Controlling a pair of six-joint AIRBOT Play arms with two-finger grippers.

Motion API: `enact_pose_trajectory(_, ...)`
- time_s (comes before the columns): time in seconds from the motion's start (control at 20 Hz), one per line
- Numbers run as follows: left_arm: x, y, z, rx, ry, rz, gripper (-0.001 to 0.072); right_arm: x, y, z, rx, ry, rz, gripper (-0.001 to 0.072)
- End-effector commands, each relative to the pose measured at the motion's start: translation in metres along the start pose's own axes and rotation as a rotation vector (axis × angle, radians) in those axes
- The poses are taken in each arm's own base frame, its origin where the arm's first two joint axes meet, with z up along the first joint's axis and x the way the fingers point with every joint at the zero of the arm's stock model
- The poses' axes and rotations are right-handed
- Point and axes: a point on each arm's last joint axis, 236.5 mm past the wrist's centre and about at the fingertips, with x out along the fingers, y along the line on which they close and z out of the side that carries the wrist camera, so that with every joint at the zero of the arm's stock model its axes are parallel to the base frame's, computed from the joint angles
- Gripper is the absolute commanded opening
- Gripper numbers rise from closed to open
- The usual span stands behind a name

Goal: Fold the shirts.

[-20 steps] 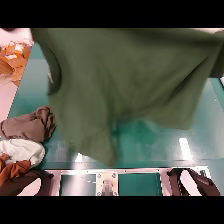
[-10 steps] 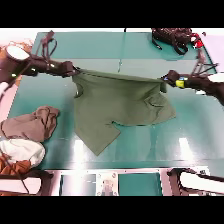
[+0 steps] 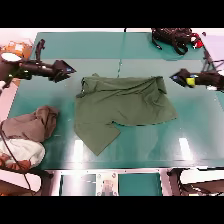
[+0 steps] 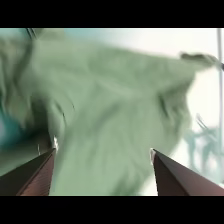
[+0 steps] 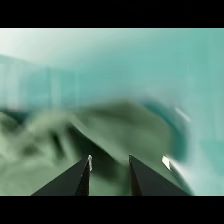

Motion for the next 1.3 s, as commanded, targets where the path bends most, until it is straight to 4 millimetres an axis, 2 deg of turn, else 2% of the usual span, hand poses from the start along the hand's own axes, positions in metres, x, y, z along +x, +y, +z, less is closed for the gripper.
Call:
enact_pose_trajectory(0.0, -0.030, 0.006, -0.047, -0.085, 0.182, -0.014, 0.0670, -0.049, -0.054, -0.052, 0.109, 0.132, -0.059, 0.0298)
enact_pose_trajectory(0.1, -0.032, 0.018, -0.075, -0.114, 0.240, 0.045, 0.0670, -0.063, -0.090, -0.082, 0.183, 0.165, -0.123, 0.0374)
enact_pose_trajectory(0.15, -0.033, 0.025, -0.093, -0.128, 0.273, 0.080, 0.0670, -0.066, -0.104, -0.099, 0.217, 0.195, -0.143, 0.0374)
enact_pose_trajectory(0.25, -0.037, 0.041, -0.128, -0.155, 0.336, 0.152, 0.0670, -0.065, -0.123, -0.126, 0.265, 0.237, -0.174, 0.0385)
enact_pose_trajectory(0.3, -0.038, 0.049, -0.142, -0.162, 0.354, 0.190, 0.0670, -0.061, -0.128, -0.133, 0.284, 0.240, -0.179, 0.0431)
enact_pose_trajectory(0.5, -0.034, 0.071, -0.183, -0.216, 0.391, 0.253, 0.0670, -0.032, -0.123, -0.158, 0.300, 0.331, -0.149, 0.0430)
enact_pose_trajectory(0.7, -0.027, 0.078, -0.206, -0.267, 0.425, 0.248, 0.0670, -0.003, -0.110, -0.174, 0.256, 0.417, -0.131, 0.0429)
enact_pose_trajectory(0.8, -0.025, 0.080, -0.213, -0.281, 0.431, 0.249, 0.0670, 0.005, -0.107, -0.176, 0.233, 0.427, -0.133, 0.0426)
enact_pose_trajectory(0.85, -0.023, 0.082, -0.216, -0.288, 0.431, 0.250, 0.0670, 0.006, -0.105, -0.173, 0.226, 0.422, -0.133, 0.0396)
enact_pose_trajectory(0.95, -0.022, 0.084, -0.221, -0.301, 0.435, 0.252, 0.0670, 0.006, -0.102, -0.168, 0.222, 0.411, -0.122, 0.0201)
enact_pose_trajectory(1.0, -0.021, 0.085, -0.225, -0.308, 0.440, 0.251, 0.0670, 0.004, -0.101, -0.165, 0.204, 0.412, -0.115, 0.0063)
enact_pose_trajectory(1.05, -0.019, 0.087, -0.230, -0.319, 0.445, 0.251, 0.0670, 0.003, -0.100, -0.161, 0.191, 0.409, -0.113, 0.0016)
enact_pose_trajectory(1.15, -0.013, 0.091, -0.245, -0.349, 0.459, 0.253, 0.0670, -0.002, -0.101, -0.144, 0.181, 0.372, -0.120, 0.0015)
enact_pose_trajectory(1.25, 0.003, 0.094, -0.264, -0.367, 0.463, 0.261, 0.0670, -0.004, -0.102, -0.136, 0.189, 0.354, -0.127, 0.0015)
